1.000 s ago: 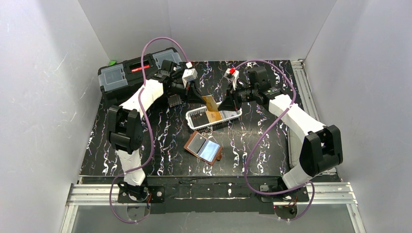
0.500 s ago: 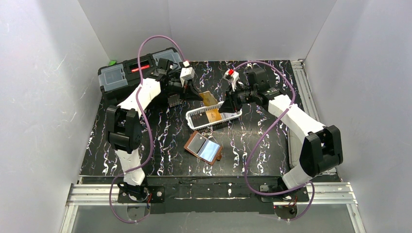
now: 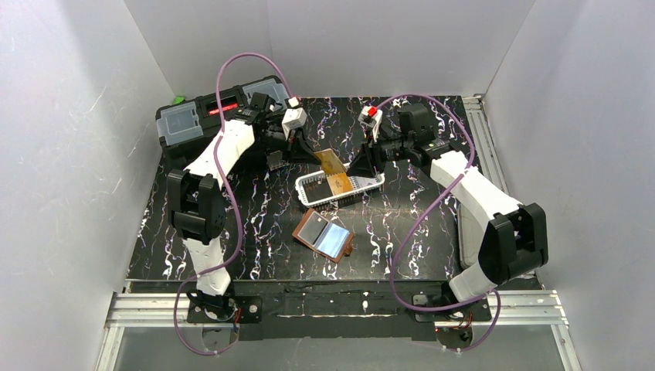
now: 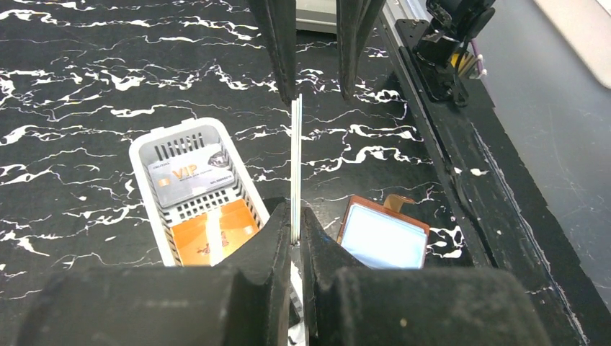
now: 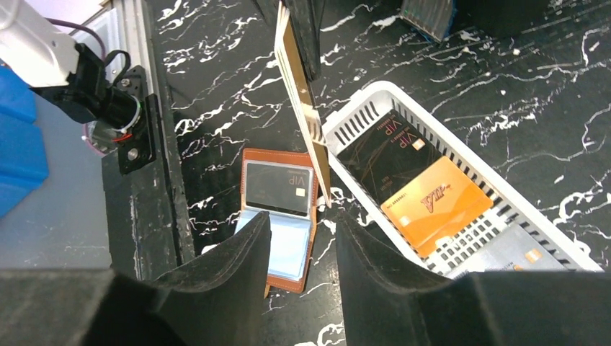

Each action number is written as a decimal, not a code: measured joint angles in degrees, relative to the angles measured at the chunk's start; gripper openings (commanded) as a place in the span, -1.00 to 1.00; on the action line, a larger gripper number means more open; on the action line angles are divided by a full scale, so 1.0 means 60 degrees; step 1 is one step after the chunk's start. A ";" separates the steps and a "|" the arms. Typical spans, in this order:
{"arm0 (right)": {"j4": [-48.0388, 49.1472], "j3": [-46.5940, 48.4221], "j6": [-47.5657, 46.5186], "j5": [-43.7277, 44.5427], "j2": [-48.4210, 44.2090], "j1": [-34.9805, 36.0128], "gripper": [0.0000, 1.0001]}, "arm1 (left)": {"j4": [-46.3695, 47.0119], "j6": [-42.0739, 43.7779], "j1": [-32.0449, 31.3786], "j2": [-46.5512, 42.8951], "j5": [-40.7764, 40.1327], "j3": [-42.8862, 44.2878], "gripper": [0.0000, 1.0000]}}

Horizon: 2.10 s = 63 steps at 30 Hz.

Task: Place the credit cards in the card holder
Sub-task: Adjust the credit card.

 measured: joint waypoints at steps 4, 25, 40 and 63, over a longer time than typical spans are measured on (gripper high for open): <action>0.0211 0.0000 -0.0076 -0.0310 -0.0058 0.0007 -0.06 | -0.0772 0.0586 -0.0007 0.0000 0.0062 0.0015 -1.00; 0.0076 0.0572 -0.0175 -0.1286 0.0419 0.0157 -0.13 | -0.6258 0.5111 -0.0087 0.1410 0.0095 0.2422 -1.00; -0.0488 0.0841 -0.0437 -0.1275 0.0765 0.0470 -0.97 | -0.6408 0.5184 -0.0127 0.1410 0.0076 0.2452 -1.00; -0.1756 0.1115 -0.1399 0.0175 0.0601 0.0576 -0.97 | -0.5359 0.5005 -0.0372 0.1410 -0.0754 0.2386 -1.00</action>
